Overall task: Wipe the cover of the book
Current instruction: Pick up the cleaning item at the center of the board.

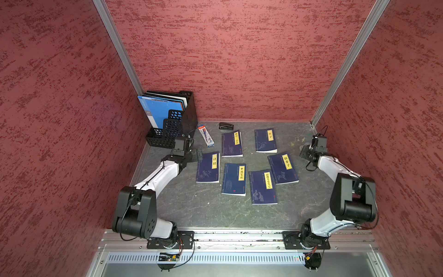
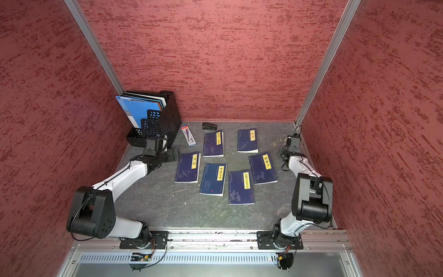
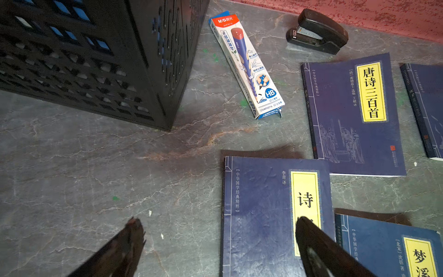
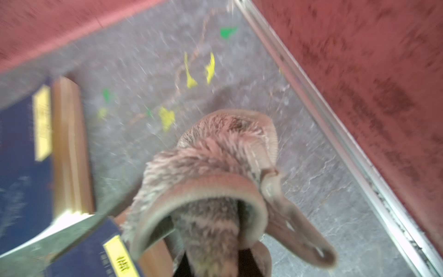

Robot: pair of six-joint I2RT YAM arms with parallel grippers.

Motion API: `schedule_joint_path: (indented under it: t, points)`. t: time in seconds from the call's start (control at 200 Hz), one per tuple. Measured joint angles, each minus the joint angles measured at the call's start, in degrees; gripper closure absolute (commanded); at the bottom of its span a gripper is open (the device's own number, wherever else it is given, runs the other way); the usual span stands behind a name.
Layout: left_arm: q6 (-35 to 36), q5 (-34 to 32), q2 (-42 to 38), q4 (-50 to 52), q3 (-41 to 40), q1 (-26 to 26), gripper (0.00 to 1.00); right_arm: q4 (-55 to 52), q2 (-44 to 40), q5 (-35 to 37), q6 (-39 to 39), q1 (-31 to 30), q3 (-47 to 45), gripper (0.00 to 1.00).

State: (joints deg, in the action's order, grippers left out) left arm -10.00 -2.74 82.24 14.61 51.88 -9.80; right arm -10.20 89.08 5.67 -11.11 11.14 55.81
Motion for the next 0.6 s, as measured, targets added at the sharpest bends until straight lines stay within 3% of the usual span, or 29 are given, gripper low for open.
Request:
schedule_joint_path:
  t: [0.13, 0.321, 0.476, 0.601]
  points:
    - [-1.1, 0.3, -0.1, 1.0, 0.4, -0.1, 0.00, -2.3, -2.2, -0.9, 0.0, -4.3, 1.4, 0.87]
    - [-2.6, 1.0, -0.5, 3.1, 0.5, -0.1, 0.00, -6.0, -1.7, -2.8, 0.0, -19.7, 7.4, 0.87]
    - [-3.8, 1.0, -2.4, 5.3, 0.5, -0.2, 0.00, -5.6, 3.1, -6.7, -0.7, -32.3, 15.4, 0.87]
    - [-4.7, 0.9, -4.4, 7.3, 0.5, -0.2, 0.00, -5.0, 9.1, -9.7, -1.2, -39.1, 21.1, 0.87]
